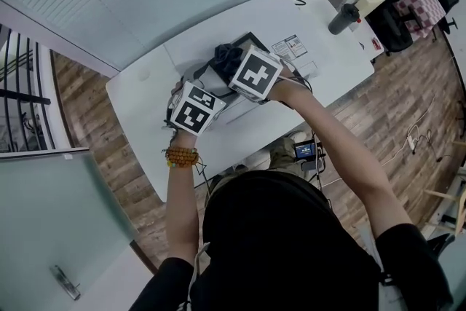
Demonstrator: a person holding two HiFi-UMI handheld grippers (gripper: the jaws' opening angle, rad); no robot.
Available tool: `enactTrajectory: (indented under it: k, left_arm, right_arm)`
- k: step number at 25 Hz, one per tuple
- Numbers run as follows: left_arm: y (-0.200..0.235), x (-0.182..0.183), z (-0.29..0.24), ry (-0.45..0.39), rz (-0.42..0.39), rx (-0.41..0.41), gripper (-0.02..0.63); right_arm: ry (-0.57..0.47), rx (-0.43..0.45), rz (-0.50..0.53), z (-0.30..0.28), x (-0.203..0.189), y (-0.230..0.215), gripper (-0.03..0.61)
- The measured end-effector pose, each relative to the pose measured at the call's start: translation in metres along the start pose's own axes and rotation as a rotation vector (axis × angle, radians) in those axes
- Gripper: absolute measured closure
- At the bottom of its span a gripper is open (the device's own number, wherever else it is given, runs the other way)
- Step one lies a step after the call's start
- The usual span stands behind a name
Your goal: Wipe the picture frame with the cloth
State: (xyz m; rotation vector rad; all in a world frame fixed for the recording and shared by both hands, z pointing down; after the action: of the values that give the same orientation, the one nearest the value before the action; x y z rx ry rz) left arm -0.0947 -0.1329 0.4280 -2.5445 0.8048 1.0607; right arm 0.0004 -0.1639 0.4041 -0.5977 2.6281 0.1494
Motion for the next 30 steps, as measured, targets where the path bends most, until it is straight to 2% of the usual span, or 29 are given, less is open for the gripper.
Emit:
enactTrajectory:
  k: [2, 4, 6, 8, 9, 10, 11, 13, 14, 16, 19, 21, 25, 30]
  left_arm:
    - [0.000, 0.000, 0.000, -0.005, -0.006, 0.002, 0.150]
    - [0.000, -0.002, 0.000, -0.012, -0.006, 0.004, 0.150]
    - [-0.002, -0.004, -0.001, -0.020, 0.004, 0.001, 0.150]
    - [-0.002, -0.005, -0.001, -0.021, 0.005, -0.002, 0.150]
    - [-0.003, -0.005, -0.002, -0.020, 0.004, -0.002, 0.150]
    - [-0.003, -0.005, -0.002, -0.021, 0.003, -0.002, 0.150]
    - [-0.003, -0.004, -0.001, -0.023, 0.002, -0.001, 0.150]
    - [-0.002, -0.004, -0.001, -0.025, 0.000, 0.001, 0.150]
    - [-0.002, -0.004, -0.001, -0.026, -0.001, 0.003, 0.150]
    - [-0.002, -0.004, -0.001, -0.026, -0.005, 0.005, 0.150]
    - [-0.001, -0.005, -0.002, -0.027, 0.001, 0.002, 0.150]
    - [0.000, -0.003, -0.002, -0.025, 0.004, 0.001, 0.150]
    - [-0.001, -0.002, -0.002, -0.011, 0.007, 0.001, 0.150]
    - [0.000, -0.002, -0.003, -0.015, 0.006, -0.008, 0.150]
  right_arm:
    - [-0.001, 0.017, 0.022, -0.001, 0.004, 0.003, 0.514]
    - [-0.031, 0.081, 0.002, 0.000, 0.000, -0.002, 0.512]
    - [-0.141, 0.218, -0.087, 0.010, -0.007, -0.011, 0.511]
    - [-0.311, 0.327, -0.219, 0.034, -0.016, -0.023, 0.508]
    - [-0.386, 0.322, -0.269, 0.048, -0.021, -0.030, 0.506]
    - [-0.431, 0.268, -0.298, 0.062, -0.027, -0.038, 0.506]
    - [-0.440, 0.179, -0.304, 0.072, -0.034, -0.047, 0.506]
    - [-0.368, -0.016, -0.269, 0.078, -0.050, -0.062, 0.506]
    - [-0.306, -0.081, -0.241, 0.073, -0.059, -0.066, 0.506]
    - [-0.187, -0.136, -0.191, 0.056, -0.071, -0.063, 0.506]
    - [-0.136, -0.167, -0.199, 0.042, -0.072, -0.056, 0.508]
    - [-0.110, -0.155, -0.198, 0.041, -0.066, -0.057, 0.508]
    - [-0.065, -0.058, -0.204, 0.036, -0.057, -0.055, 0.511]
    - [-0.107, 0.098, -0.248, 0.024, -0.042, -0.037, 0.511]
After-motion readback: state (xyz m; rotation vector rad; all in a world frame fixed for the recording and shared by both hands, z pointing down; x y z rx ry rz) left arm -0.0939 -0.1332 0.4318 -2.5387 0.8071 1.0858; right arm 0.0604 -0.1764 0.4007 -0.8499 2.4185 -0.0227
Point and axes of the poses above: the fingertips, and each gripper's own axes: z backward along the fingers, y to its left, x out of its top, the point moved 9 cm from there along z, backward along the fingers, and after that the axes turned 2 degrees about y, right-handed, at the moved point
